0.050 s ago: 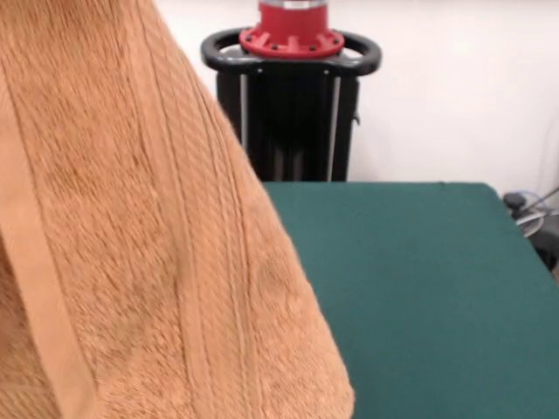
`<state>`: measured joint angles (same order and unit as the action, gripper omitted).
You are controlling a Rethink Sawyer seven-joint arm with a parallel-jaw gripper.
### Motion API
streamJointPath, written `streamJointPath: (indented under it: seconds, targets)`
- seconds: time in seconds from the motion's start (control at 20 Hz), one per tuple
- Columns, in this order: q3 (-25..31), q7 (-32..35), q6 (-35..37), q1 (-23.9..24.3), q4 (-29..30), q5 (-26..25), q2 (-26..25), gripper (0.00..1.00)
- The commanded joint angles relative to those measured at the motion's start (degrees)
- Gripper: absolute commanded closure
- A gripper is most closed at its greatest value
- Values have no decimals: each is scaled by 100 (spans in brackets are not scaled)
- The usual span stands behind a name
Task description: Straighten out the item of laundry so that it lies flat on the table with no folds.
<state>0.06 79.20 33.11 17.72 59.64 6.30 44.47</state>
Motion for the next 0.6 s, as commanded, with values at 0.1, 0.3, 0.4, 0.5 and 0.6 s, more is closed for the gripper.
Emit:
streamJointPath:
  seconds: [0.1, 0.3, 0.4, 0.5, 0.6]
  targets:
    - [91, 1514, 163, -282, 1242, 174, -293, 100]
    - [16, 1347, -32, -305, 1496, 1, -321, 100]
    - [41, 1212, -121, -280, 1689, -66, -317, 100]
    - [-72, 1248, -136, -344, 1742, -150, -388, 100]
    - [-204, 1378, -280, -433, 1741, -228, -491, 100]
